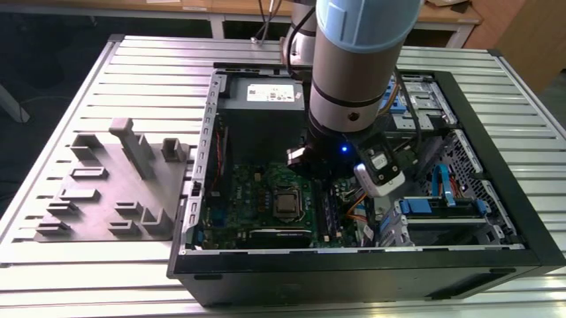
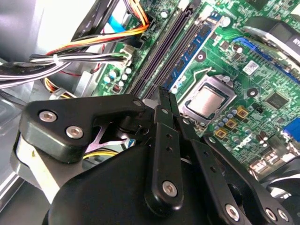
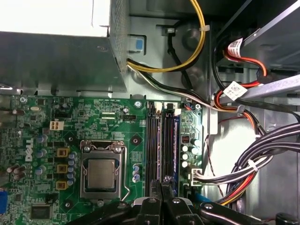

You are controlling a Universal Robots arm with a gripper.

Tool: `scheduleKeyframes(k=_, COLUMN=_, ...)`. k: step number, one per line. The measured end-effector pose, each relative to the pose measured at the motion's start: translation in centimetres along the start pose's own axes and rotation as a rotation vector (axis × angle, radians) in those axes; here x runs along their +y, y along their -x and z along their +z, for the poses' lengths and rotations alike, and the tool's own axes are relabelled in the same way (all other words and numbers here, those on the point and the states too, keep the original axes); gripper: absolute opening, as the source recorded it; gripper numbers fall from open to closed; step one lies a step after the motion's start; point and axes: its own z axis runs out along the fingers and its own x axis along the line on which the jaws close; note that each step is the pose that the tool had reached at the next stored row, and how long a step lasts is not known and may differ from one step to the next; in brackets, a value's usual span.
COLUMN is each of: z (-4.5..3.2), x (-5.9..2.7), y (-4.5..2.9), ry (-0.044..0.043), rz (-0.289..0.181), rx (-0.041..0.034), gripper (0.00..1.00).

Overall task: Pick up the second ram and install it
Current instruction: 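Insert the second ram into the second slot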

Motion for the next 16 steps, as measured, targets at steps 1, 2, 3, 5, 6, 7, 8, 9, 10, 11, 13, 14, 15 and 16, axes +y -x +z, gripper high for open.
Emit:
scheduleKeyframes(k=1, z=0.0, x=0.0, y=0.0, ry=0.0017, rz=0.0, rx=-0.0001, gripper=0.09)
scheduleKeyframes(k=2, z=0.01, x=0.01, y=0.0, ry=0.0019, rz=0.0, rx=-0.0001, gripper=0.09)
scheduleKeyframes(k=3, z=0.01, x=0.01, y=0.0, ry=0.0021, rz=0.0, rx=-0.0001, gripper=0.09)
scheduleKeyframes(k=5, z=0.03, x=0.0, y=0.0, ry=0.0023, rz=0.0, rx=-0.0001, gripper=0.09)
scheduleKeyframes(k=6, z=0.1, x=-0.01, y=-0.01, ry=0.0026, rz=0.0, rx=-0.0003, gripper=0.09)
scheduleKeyframes(k=7, z=0.18, x=-0.01, y=-0.01, ry=0.0023, rz=0.0, rx=-0.0001, gripper=0.09)
scheduleKeyframes(k=8, z=0.26, x=-0.02, y=-0.02, ry=0.0021, rz=0.0, rx=0.0, gripper=0.09)
scheduleKeyframes(k=9, z=0.36, x=-0.02, y=-0.02, ry=0.0022, rz=0.0, rx=-0.0001, gripper=0.09)
scheduleKeyframes(k=10, z=0.44, x=-0.03, y=-0.03, ry=0.0021, rz=0.0, rx=-0.0001, gripper=0.09)
scheduleKeyframes(k=11, z=0.5, x=-0.03, y=-0.03, ry=0.0021, rz=0.0, rx=0.0, gripper=0.09)
scheduleKeyframes(k=13, z=0.58, x=-0.04, y=-0.02, ry=0.0019, rz=0.0, rx=0.0001, gripper=0.09)
scheduleKeyframes(k=14, z=0.6, x=-0.04, y=-0.02, ry=0.0019, rz=0.0, rx=0.0, gripper=0.09)
scheduleKeyframes(k=15, z=0.62, x=-0.04, y=-0.02, ry=0.002, rz=0.0, rx=0.0, gripper=0.09)
scheduleKeyframes(k=16, z=0.64, x=-0.04, y=-0.02, ry=0.0022, rz=0.0, rx=-0.0001, gripper=0.09)
